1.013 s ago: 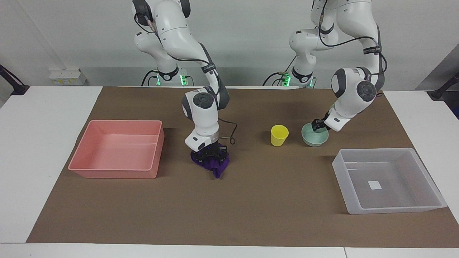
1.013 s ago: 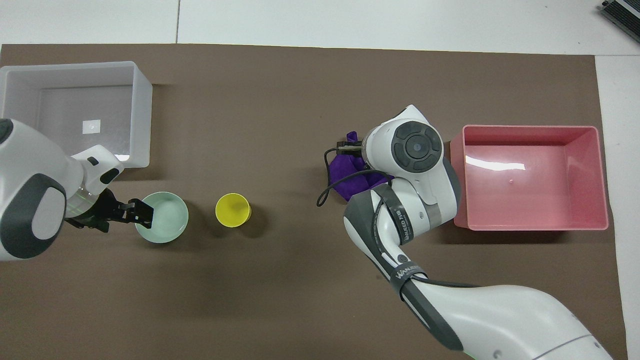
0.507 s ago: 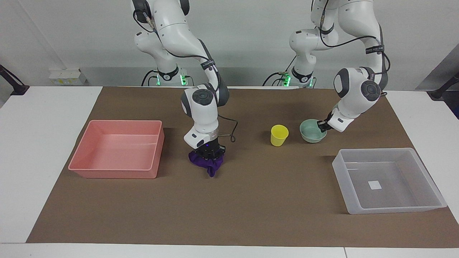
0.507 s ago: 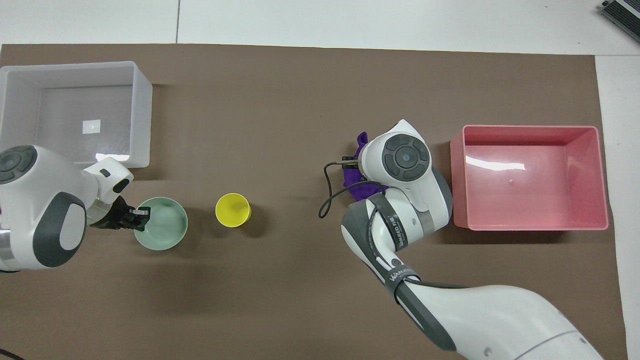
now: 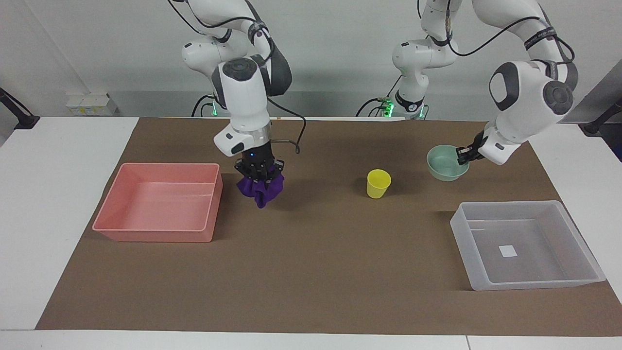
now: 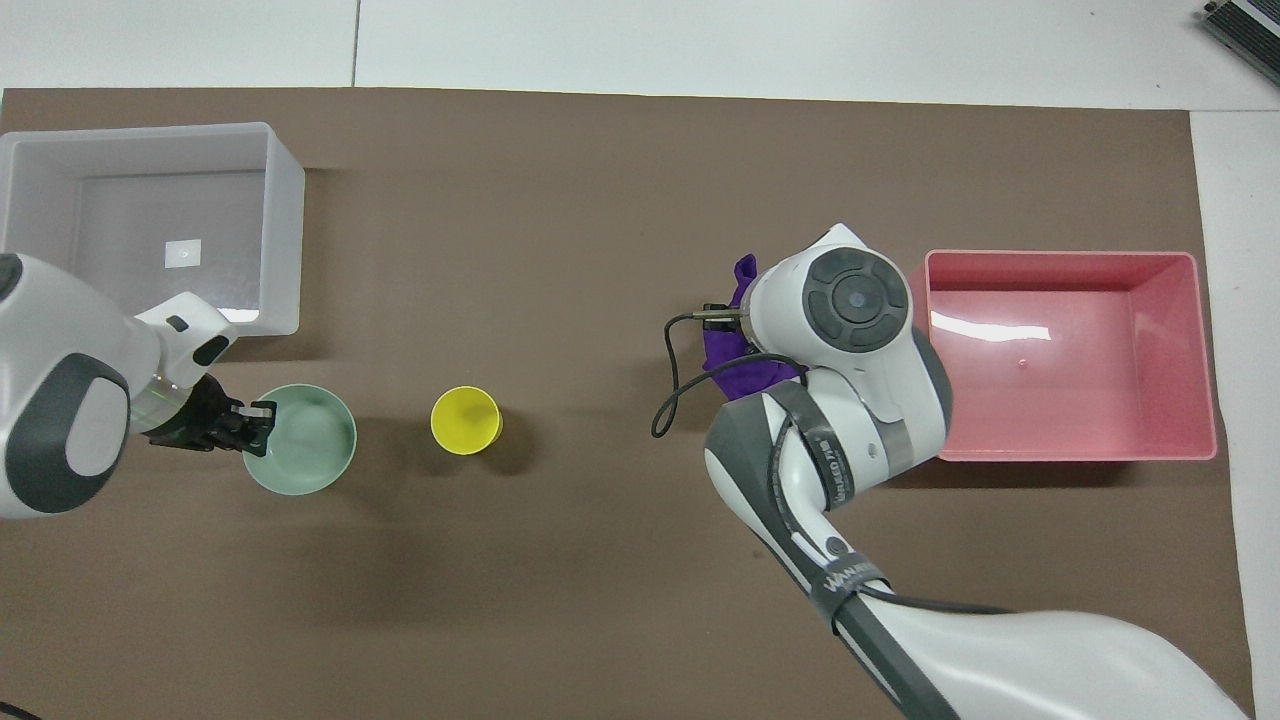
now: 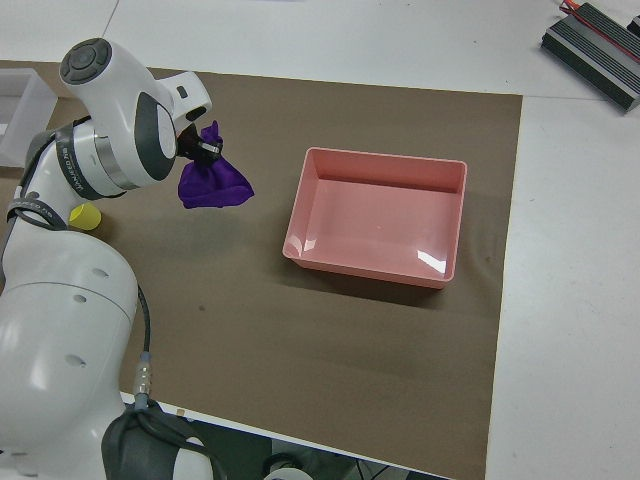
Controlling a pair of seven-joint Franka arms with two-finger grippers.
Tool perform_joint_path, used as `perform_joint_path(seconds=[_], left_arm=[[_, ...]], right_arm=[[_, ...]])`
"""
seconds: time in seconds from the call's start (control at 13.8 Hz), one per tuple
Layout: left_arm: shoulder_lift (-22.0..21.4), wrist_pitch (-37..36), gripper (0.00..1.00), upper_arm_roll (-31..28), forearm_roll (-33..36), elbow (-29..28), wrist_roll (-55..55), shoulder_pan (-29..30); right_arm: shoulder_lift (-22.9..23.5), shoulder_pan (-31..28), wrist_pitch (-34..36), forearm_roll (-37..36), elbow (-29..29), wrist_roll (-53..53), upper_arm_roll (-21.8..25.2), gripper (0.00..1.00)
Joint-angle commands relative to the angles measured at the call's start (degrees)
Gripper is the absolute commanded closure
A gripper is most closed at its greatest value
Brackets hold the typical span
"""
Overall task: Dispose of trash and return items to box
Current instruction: 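Carry the cloth into the pink box while the left gripper carries the bowl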
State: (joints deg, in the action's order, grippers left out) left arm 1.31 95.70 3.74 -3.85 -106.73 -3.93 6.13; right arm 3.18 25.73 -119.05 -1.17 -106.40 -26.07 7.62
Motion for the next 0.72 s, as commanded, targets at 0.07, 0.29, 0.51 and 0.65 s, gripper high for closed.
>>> perform_joint_path(seconds=[0.07,0.29,0.51,0.65], left_arm=[[8.7,-2.9,1.00,0.1,-1.1,14.4,1.0,5.0],[18.5,0.6,1.00,0.0,-1.2,25.7,1.2,7.8],[25.1,11.1,1.00,0.1,-1.3,28.5,1.2,9.3],[28.2,14.9,1.00,0.1,-1.2,28.5,1.6,9.8]], right_arm=[[-4.8,-9.9,5.3,0.0,-1.7,13.8,-0.4,1.00],[-4.4,-19.0,3.9,0.0,-4.2,27.2,-0.4,1.00],[-2.8,-24.8,-4.6,0.1,-10.2,35.1,-0.4,1.00],[-1.8,-25.9,-11.0,0.0,-15.0,35.6,-0.5,1.00]])
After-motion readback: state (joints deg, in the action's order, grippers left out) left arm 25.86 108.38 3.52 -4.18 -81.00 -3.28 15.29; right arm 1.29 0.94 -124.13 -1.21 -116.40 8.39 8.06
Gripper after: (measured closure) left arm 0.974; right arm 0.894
